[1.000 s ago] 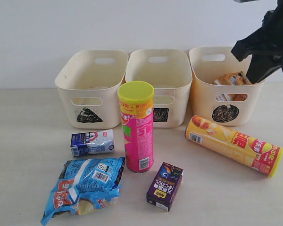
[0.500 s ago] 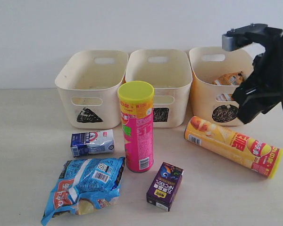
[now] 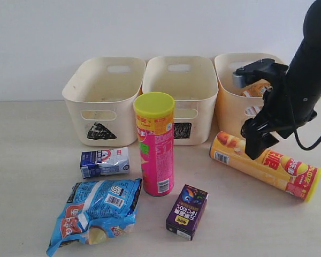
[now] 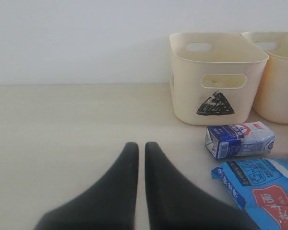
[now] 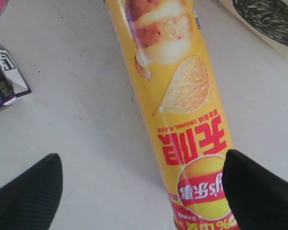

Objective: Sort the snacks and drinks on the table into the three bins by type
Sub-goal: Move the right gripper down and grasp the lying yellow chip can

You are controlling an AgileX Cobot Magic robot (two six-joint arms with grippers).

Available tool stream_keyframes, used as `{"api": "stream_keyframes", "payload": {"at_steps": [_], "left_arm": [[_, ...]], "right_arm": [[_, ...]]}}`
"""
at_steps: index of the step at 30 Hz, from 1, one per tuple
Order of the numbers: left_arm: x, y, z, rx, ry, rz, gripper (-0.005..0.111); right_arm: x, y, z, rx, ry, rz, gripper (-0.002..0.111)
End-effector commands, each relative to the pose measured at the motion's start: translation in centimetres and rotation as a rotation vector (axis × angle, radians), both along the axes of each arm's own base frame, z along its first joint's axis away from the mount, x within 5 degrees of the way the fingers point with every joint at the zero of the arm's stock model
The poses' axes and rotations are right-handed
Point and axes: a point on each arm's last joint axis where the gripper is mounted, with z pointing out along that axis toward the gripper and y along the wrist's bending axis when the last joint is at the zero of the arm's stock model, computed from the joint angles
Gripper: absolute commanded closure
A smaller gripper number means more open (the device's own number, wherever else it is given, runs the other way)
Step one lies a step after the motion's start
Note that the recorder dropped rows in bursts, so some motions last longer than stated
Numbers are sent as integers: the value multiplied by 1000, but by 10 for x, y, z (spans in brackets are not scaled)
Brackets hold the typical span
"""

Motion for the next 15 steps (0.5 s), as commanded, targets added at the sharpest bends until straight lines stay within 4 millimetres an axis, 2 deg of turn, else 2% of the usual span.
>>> {"api": "stream_keyframes", "payload": {"at_steps": [1, 15], "left_arm": [[0, 0, 2, -14, -14, 3, 103], [0, 0, 2, -14, -14, 3, 103]], "right_arm": [[10, 0, -15, -12, -25, 37, 29], [34, 1, -61, -60, -63, 62, 29]]}}
